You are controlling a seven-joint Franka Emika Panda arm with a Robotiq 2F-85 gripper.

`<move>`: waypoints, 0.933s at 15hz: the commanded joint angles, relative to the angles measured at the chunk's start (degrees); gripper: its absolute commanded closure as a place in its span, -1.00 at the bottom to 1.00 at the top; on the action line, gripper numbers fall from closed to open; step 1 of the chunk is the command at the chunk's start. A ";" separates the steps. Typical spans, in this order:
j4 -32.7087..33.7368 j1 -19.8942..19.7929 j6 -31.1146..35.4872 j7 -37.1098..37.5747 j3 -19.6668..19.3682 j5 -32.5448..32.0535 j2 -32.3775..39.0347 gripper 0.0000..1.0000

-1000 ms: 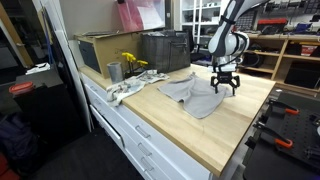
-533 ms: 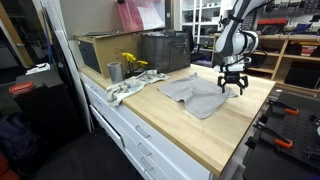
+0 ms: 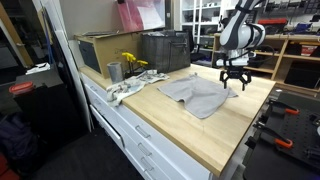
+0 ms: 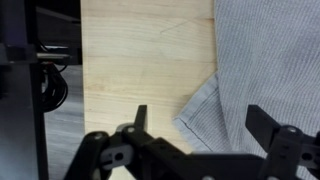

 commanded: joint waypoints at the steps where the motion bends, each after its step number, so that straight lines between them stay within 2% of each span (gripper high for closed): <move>1: -3.98 -0.53 0.06 0.12 -0.74 0.09 -4.80 -1.00; 6: -4.38 -1.34 0.44 -0.57 -0.32 0.73 -2.37 -1.00; 14: -0.76 -1.27 7.71 -0.72 0.31 0.97 6.09 -1.00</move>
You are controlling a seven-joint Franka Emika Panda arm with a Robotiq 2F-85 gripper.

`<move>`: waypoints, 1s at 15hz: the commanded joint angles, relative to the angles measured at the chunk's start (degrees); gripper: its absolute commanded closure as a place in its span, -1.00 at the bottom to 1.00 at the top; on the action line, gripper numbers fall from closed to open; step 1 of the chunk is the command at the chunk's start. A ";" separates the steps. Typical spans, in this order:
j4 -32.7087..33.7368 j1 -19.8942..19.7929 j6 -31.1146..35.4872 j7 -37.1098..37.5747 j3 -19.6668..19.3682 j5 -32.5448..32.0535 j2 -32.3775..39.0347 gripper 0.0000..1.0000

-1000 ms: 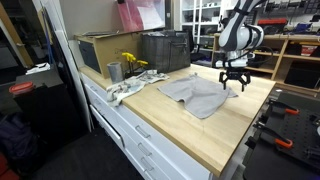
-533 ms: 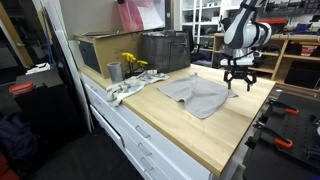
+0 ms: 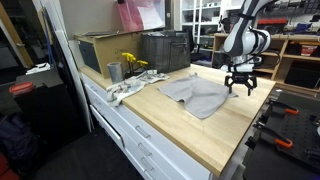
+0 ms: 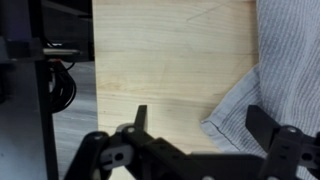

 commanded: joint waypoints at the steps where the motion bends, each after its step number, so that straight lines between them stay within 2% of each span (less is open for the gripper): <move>1: 2.97 -0.47 3.33 -0.53 0.34 0.74 4.77 -1.00; 2: 3.52 -0.43 3.98 -0.46 0.31 0.82 5.66 -0.50; 4: 4.55 -0.44 4.60 -0.62 0.47 1.00 6.79 -0.31; 5: 4.94 -0.40 4.71 -0.65 0.55 1.06 7.03 -0.12; 7: 4.96 -0.52 4.38 -0.79 0.66 1.22 6.69 0.13; 12: 4.56 0.14 4.74 -0.98 0.08 0.37 5.00 0.89; 13: 4.40 0.01 4.97 -1.81 0.23 0.16 4.45 1.00; 15: 4.04 0.08 5.31 -3.86 -0.46 -1.18 3.50 1.00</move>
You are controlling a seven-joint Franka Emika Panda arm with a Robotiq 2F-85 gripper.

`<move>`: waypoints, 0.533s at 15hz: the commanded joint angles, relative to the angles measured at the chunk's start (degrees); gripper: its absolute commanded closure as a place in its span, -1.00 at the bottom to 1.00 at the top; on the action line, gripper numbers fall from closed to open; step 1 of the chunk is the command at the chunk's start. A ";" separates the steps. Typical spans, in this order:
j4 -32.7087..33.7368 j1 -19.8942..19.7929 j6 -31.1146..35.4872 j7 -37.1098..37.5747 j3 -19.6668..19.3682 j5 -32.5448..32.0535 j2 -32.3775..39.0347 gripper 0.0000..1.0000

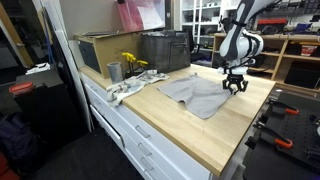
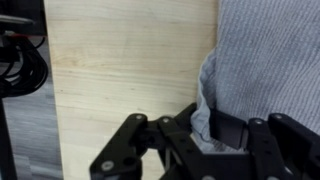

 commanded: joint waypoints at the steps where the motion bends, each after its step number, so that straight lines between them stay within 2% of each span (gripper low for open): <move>1: -0.89 -0.29 1.71 -4.20 -0.84 -1.60 -2.00 1.00; 8: -0.12 0.62 -1.30 -13.49 -8.16 -11.23 -3.87 1.00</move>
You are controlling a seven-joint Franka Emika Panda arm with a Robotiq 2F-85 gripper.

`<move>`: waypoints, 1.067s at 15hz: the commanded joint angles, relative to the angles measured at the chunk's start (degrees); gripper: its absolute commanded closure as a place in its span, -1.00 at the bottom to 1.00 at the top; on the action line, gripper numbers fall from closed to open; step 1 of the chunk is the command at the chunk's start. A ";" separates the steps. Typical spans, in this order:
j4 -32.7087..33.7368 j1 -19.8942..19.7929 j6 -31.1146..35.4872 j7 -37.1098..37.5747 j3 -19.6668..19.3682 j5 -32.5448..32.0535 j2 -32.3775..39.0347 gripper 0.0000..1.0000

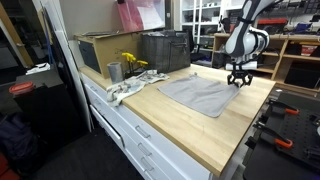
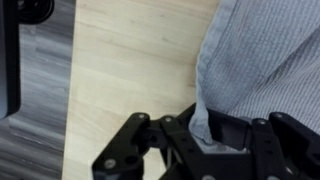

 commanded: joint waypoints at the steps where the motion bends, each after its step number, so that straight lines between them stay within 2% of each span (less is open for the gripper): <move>1: -0.02 0.61 -2.41 -4.60 -3.16 -4.67 -2.26 1.00; 2: 0.12 0.73 -2.56 -5.40 -3.58 -5.45 -2.30 0.84; 3: 0.14 0.76 -2.74 -6.19 -3.78 -5.99 -2.50 0.47; 7: -0.29 2.02 -3.31 -7.44 -4.58 -7.85 -4.06 -0.11; 12: -0.89 3.40 -2.74 -5.34 -4.36 -7.21 -7.60 -0.84; 13: -0.73 3.22 -3.11 -5.69 -3.50 -6.67 -8.33 -0.97; 16: 0.82 1.89 -5.89 -7.73 1.33 -2.67 -9.84 -1.00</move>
